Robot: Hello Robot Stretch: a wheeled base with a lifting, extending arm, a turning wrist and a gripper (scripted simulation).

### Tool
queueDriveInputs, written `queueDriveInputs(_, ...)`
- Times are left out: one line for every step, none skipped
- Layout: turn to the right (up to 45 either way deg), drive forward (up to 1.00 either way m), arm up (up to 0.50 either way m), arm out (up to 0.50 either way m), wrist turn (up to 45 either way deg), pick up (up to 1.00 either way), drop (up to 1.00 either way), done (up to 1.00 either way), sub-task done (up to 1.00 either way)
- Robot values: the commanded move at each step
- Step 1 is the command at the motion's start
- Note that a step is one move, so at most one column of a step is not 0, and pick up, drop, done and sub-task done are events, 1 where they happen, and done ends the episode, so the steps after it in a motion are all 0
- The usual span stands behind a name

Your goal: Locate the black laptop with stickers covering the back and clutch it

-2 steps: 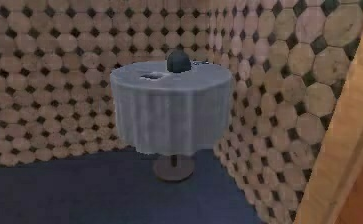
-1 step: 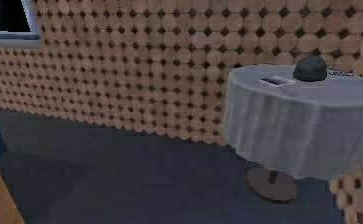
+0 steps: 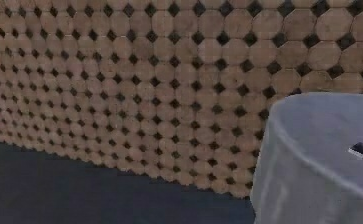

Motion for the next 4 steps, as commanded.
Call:
queueDriveInputs(-45.0, 0.0, 0.0, 0.0, 0.0, 0.0, 0.0, 0.0, 0.0)
queueDriveInputs(-3.0, 0.0, 0.0, 0.0, 0.0, 0.0, 0.0, 0.0, 0.0)
queueDriveInputs(0.0, 0.05, 0.0, 0.0, 0.0, 0.0, 0.0, 0.0, 0.0)
queueDriveInputs(3.0, 0.0, 0.0, 0.0, 0.0, 0.0, 0.0, 0.0, 0.0)
